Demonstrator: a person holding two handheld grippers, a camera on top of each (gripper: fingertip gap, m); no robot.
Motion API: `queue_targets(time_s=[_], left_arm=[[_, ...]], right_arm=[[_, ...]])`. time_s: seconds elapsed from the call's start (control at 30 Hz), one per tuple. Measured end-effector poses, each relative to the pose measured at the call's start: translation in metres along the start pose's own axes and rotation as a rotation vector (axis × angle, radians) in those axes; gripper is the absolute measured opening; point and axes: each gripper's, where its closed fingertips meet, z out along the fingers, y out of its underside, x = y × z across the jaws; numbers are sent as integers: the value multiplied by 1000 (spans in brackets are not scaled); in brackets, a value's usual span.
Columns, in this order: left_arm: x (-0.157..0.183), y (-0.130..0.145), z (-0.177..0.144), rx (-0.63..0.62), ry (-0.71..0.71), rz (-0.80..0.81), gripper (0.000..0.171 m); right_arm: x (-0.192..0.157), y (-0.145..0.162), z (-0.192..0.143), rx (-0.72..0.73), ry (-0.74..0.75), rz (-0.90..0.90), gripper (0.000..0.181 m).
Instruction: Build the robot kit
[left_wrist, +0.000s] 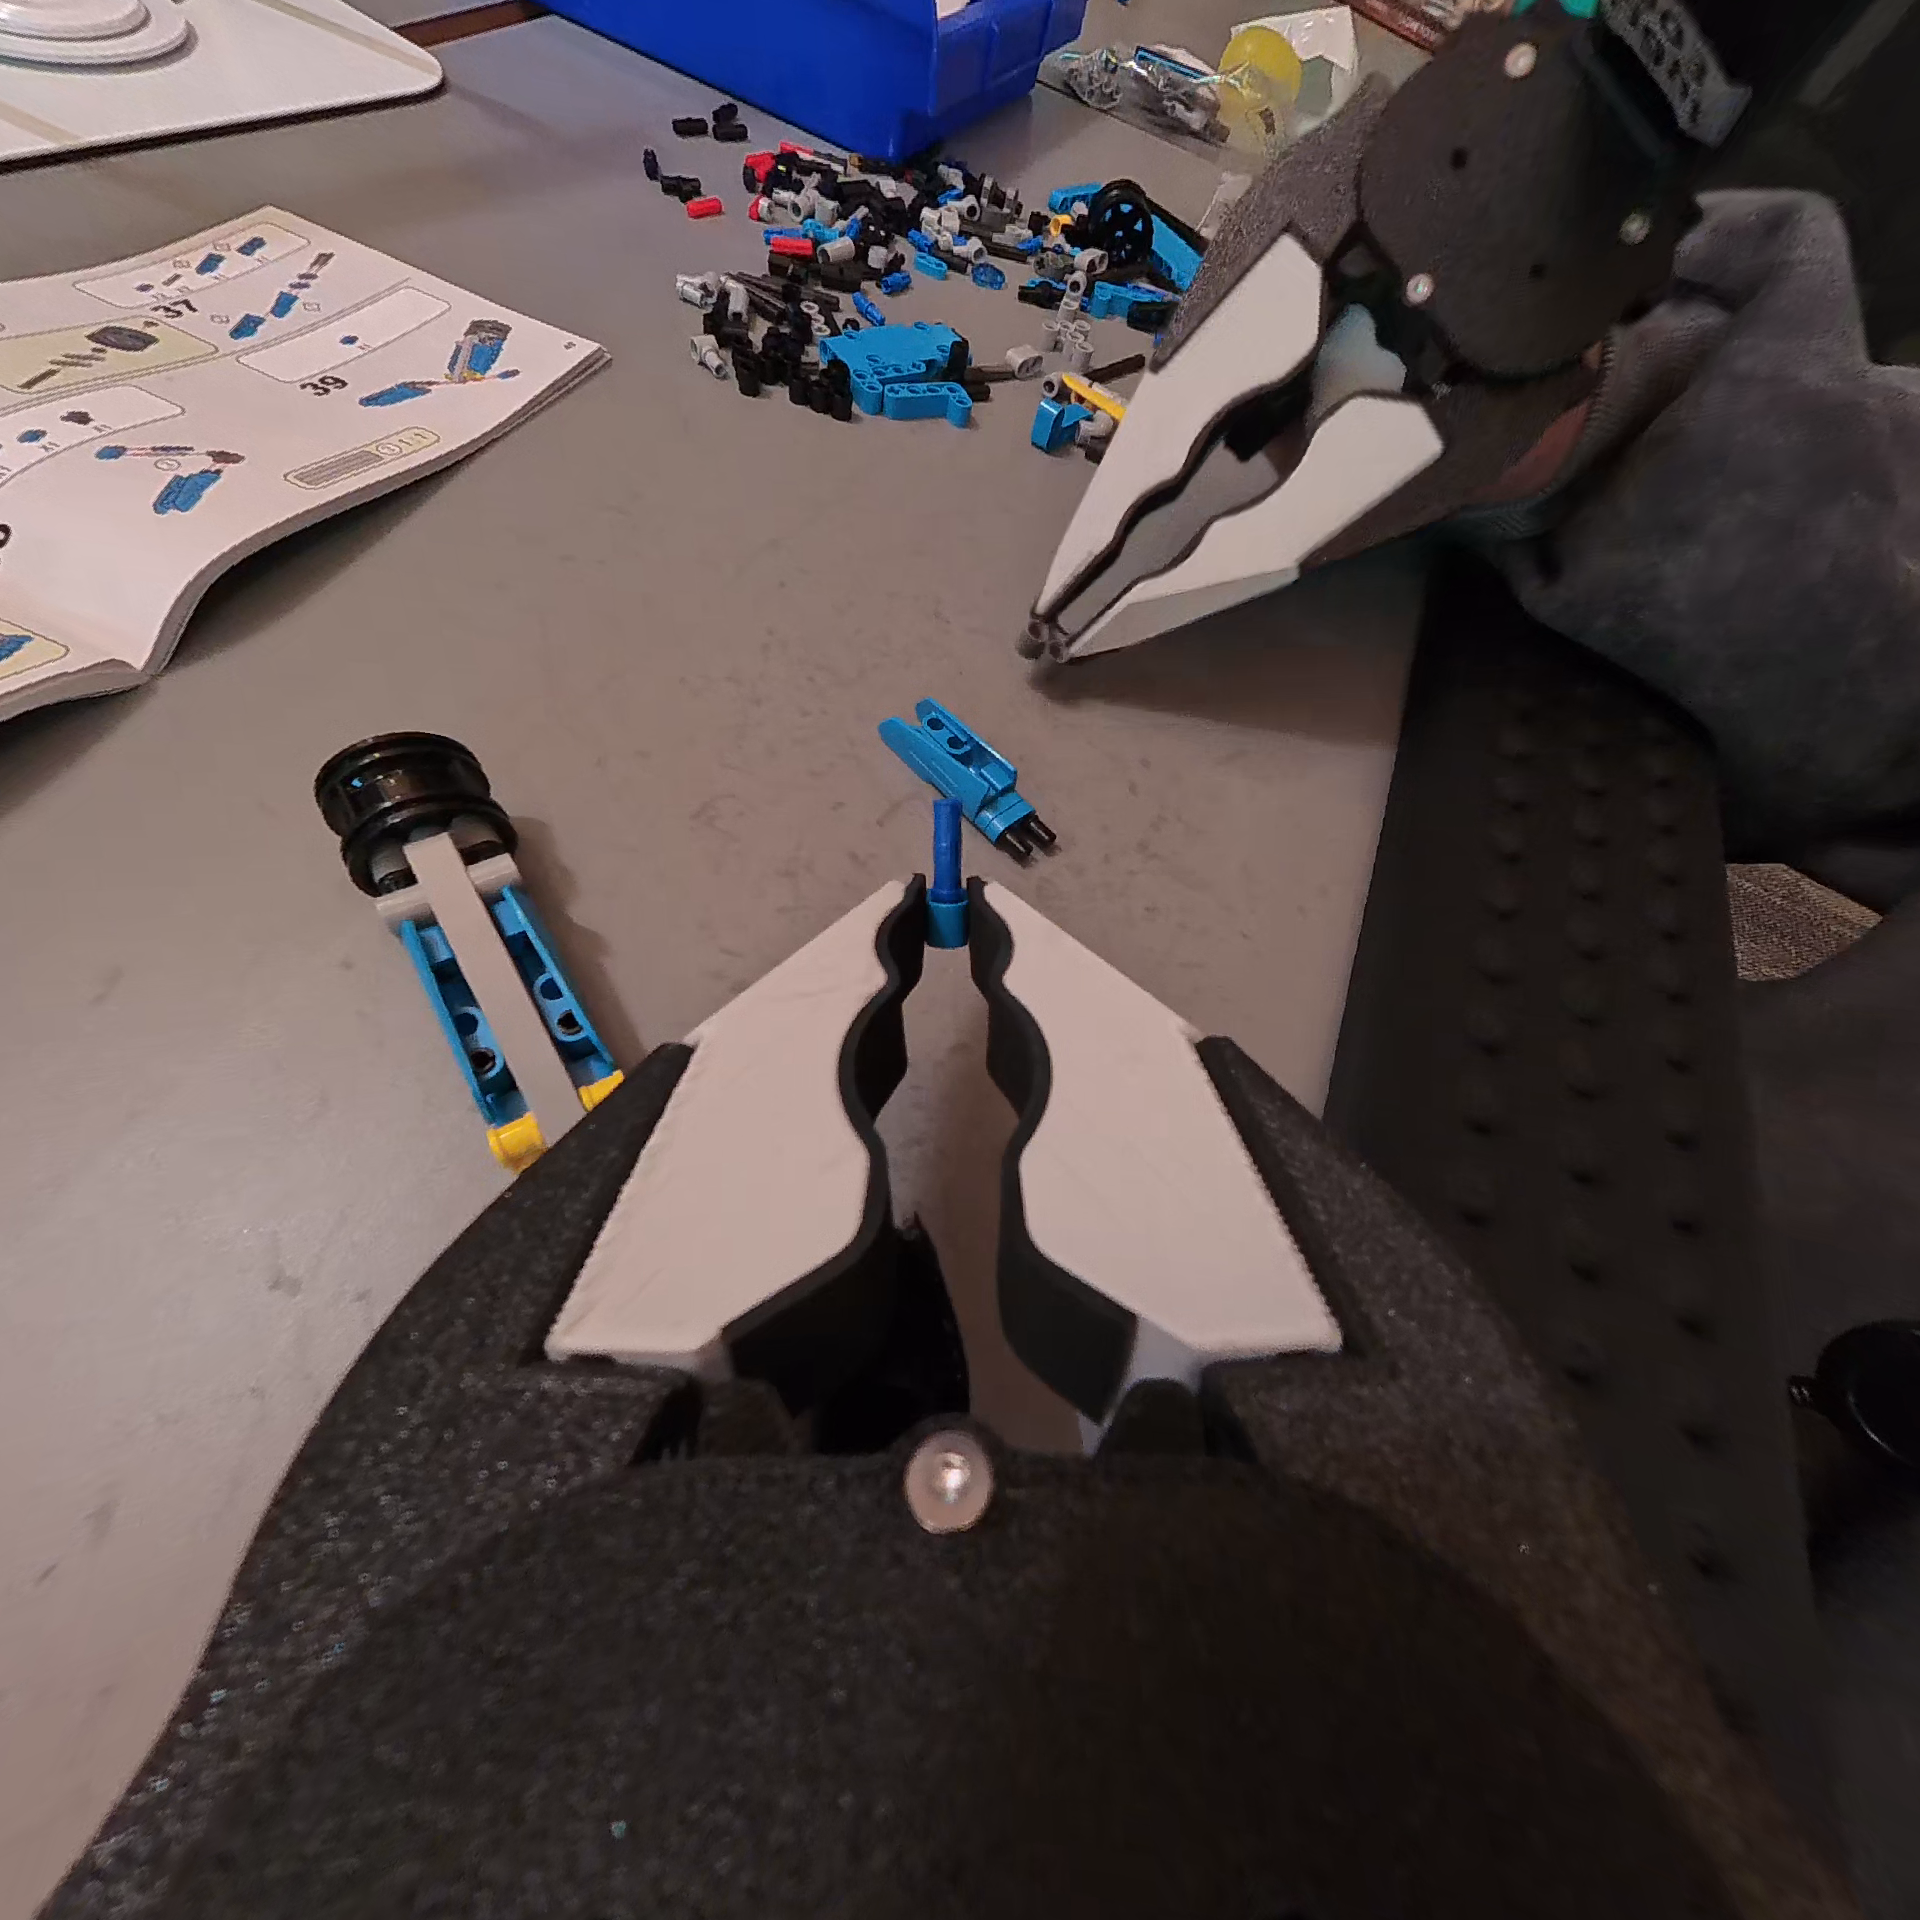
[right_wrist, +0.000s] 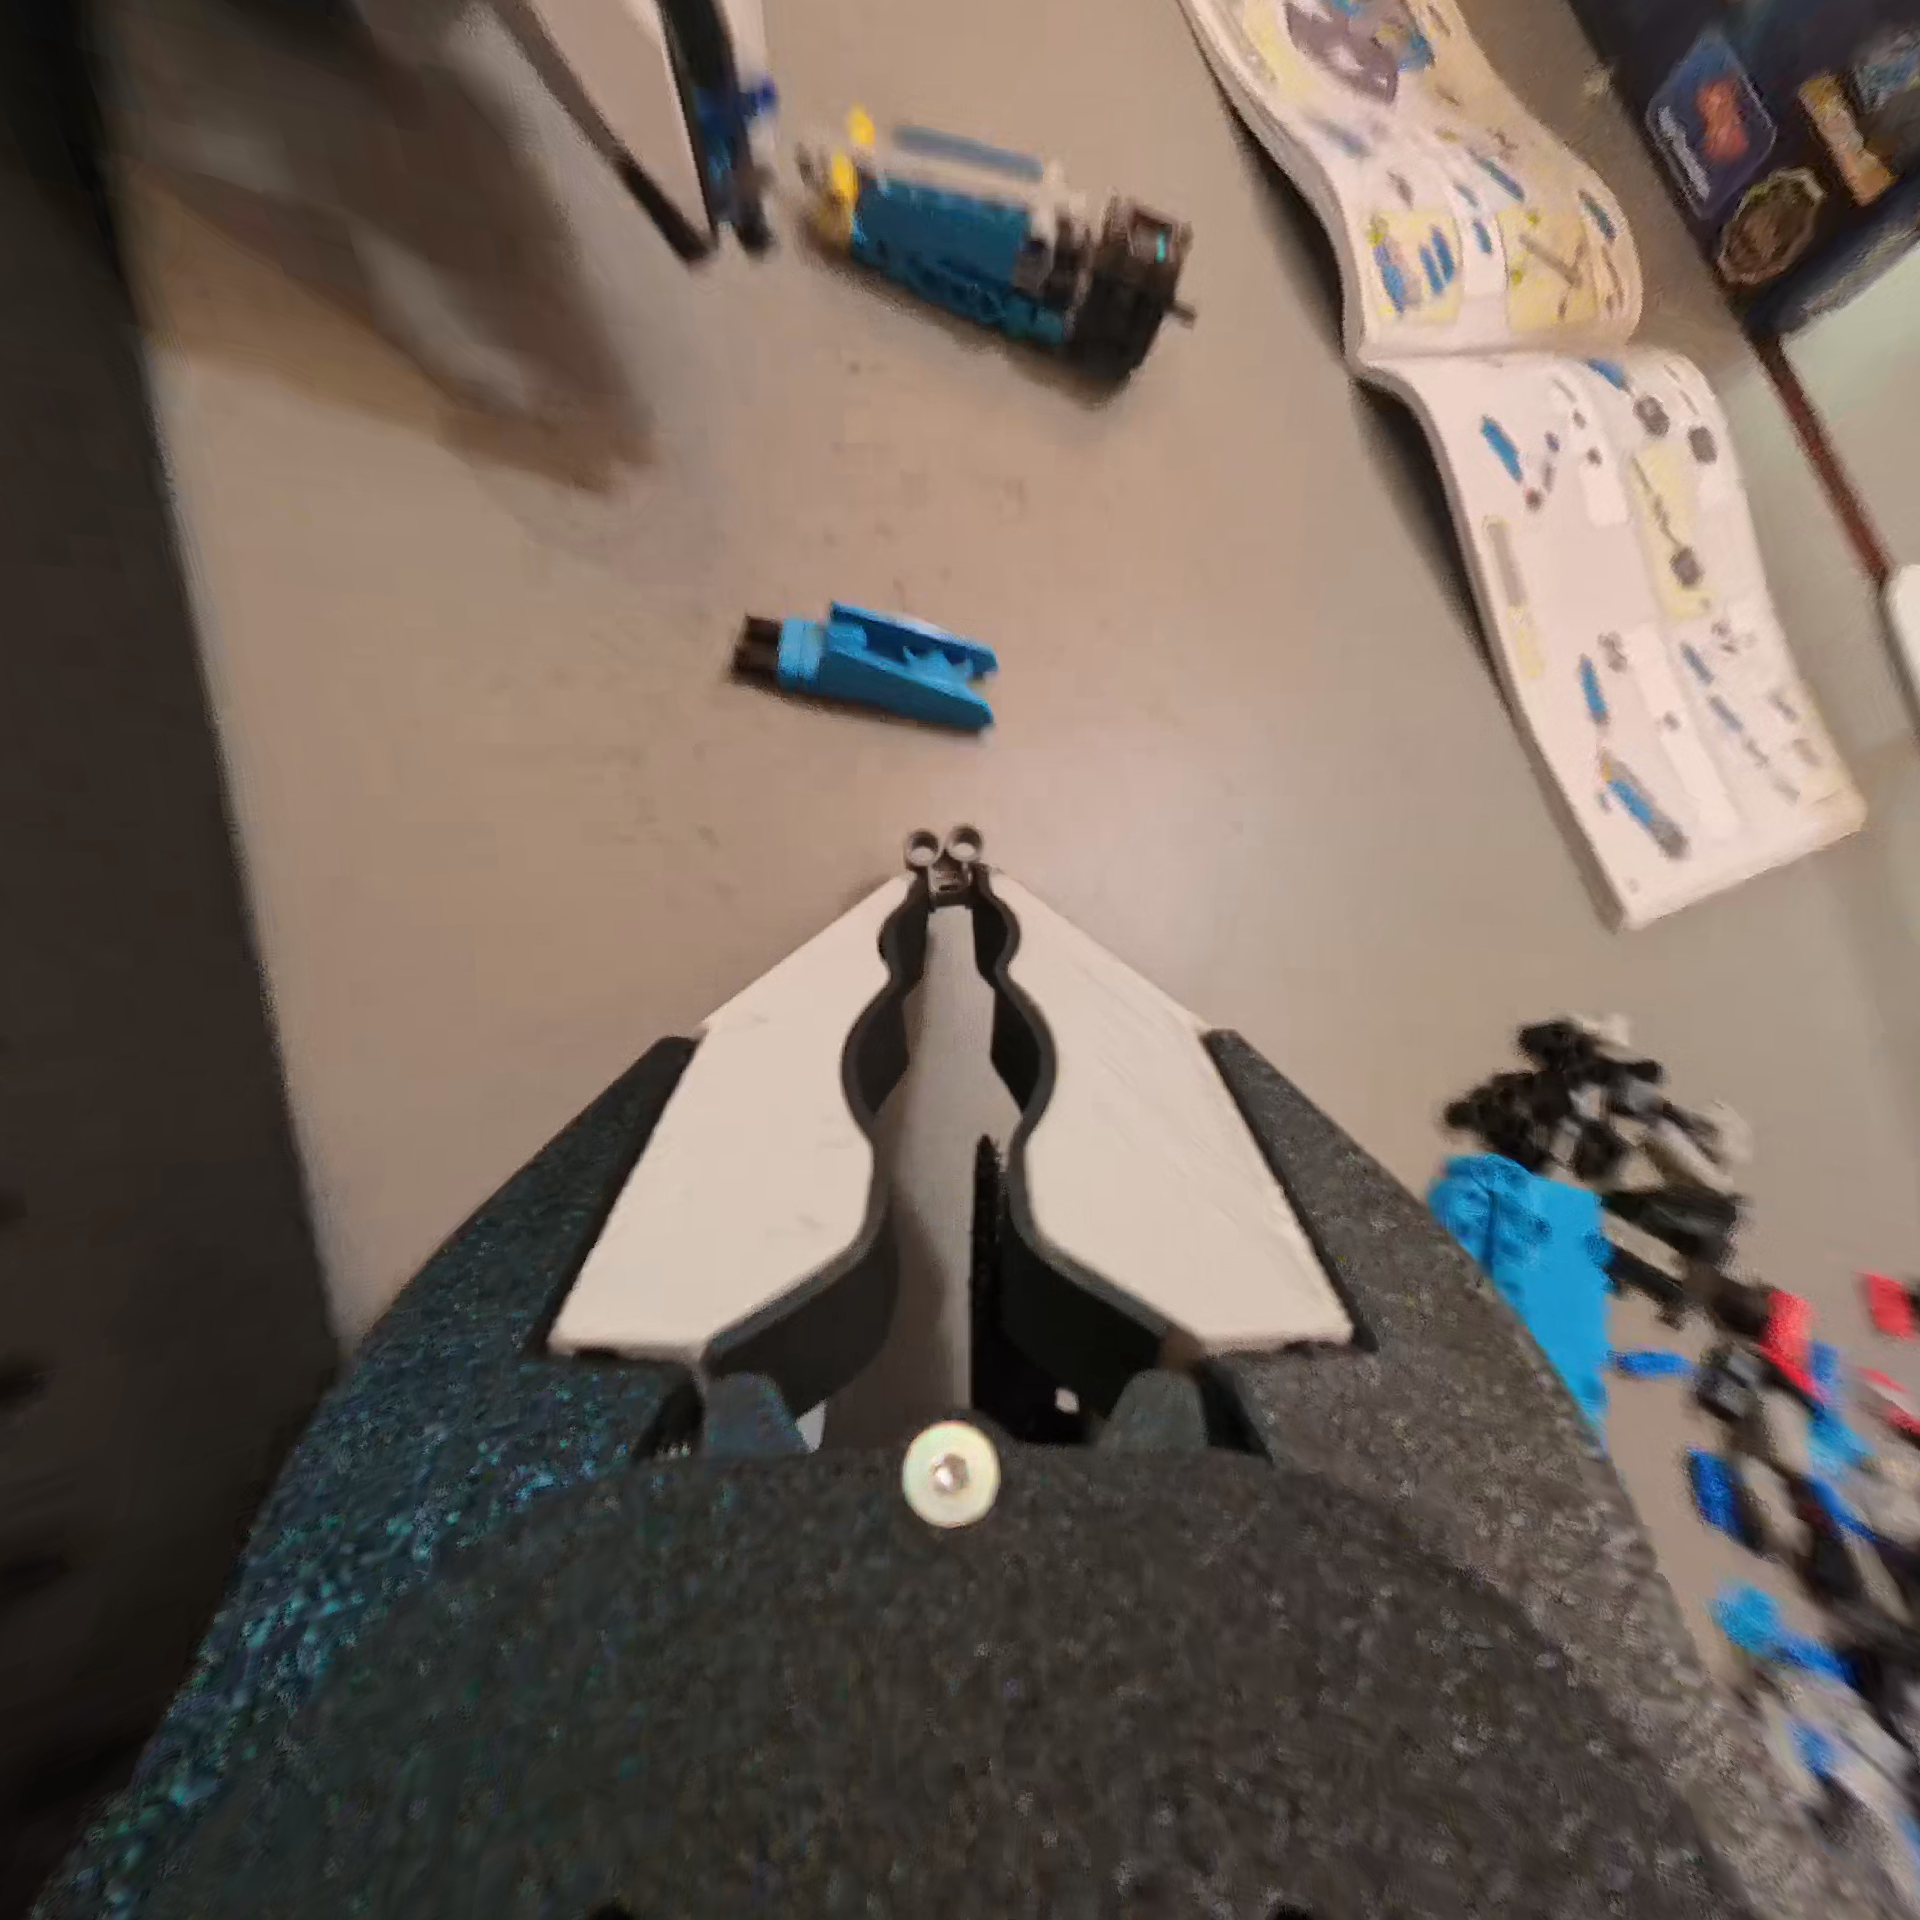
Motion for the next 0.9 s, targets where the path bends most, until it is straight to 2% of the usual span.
queue_targets(time_s=[0.07, 0.13, 0.2, 0.3, 0.43, 0.5, 0.63, 0.7, 0.8, 0.9], left_arm=[[0, 0, 0, 0, 1, 0, 7], [0, 0, 0, 2, -1, -3, 7], [-1, 0, 0, -3, 2, -9, 7], [-1, 1, 1, -9, 10, -17, 7], [-1, -1, -1, 7, 13, -25, 7], [0, 0, -1, 1, 10, -13, 7], [5, 5, 2, -33, 1, 44, 7], [9, 8, 4, -52, 8, 67, 7], [17, 16, 8, -106, 49, 88, 7], [18, 20, 10, -128, 36, 109, 7]], right_arm=[[6, 21, -6, -202, 66, -77, 8], [5, 29, -29, -356, 63, -133, 8], [-12, 41, -54, -523, -75, -86, 8], [-13, 57, -79, -743, -159, 5, 8], [2, 81, -84, -995, -172, 45, 8], [2, 86, -85, -1070, -186, 46, 8], [-3, 84, -77, -1045, -202, -22, 9], [-4, 81, -77, -983, -185, -5, 19], [-5, 75, -89, -820, -139, 110, 34], [-2, 76, -98, -624, -23, 291, 34]])
